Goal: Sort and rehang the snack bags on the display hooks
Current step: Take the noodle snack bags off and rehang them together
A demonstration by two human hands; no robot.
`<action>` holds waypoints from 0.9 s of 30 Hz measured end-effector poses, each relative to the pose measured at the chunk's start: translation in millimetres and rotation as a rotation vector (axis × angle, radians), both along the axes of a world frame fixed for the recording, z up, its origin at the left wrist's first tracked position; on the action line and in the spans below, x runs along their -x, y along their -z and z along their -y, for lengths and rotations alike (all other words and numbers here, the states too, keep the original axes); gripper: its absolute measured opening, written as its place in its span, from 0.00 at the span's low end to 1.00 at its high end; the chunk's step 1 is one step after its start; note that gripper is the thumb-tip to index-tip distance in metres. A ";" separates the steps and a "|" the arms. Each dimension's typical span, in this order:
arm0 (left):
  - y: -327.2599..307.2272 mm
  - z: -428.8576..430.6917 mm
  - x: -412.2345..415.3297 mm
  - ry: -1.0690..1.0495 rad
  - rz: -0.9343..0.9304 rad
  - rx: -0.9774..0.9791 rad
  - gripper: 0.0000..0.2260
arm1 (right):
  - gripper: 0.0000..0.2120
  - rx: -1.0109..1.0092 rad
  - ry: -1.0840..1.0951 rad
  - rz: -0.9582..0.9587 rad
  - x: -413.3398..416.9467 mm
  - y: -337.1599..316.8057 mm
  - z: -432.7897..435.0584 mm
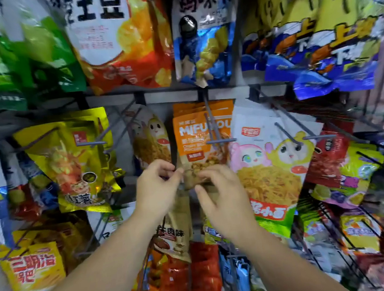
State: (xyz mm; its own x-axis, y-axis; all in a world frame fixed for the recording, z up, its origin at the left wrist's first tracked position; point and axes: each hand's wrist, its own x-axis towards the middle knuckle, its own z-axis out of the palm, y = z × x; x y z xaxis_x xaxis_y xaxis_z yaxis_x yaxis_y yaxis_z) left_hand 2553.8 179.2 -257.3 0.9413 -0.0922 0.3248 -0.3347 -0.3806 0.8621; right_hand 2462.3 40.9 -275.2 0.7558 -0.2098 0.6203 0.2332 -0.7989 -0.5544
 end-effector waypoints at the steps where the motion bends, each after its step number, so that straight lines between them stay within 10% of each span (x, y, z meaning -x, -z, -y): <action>1: -1.4 -13.8 -8.5 -0.020 0.001 0.012 0.06 | 0.15 -0.051 -0.055 -0.060 -10.5 -4.7 -12.9; 14: -20.5 -82.3 -106.9 0.176 -0.177 0.121 0.19 | 0.38 -0.361 0.197 -0.250 -171.7 -51.3 -77.7; 27: -14.2 -107.7 -102.4 0.271 -0.106 0.136 0.13 | 0.12 -0.451 0.216 -0.116 -171.1 -43.6 -85.1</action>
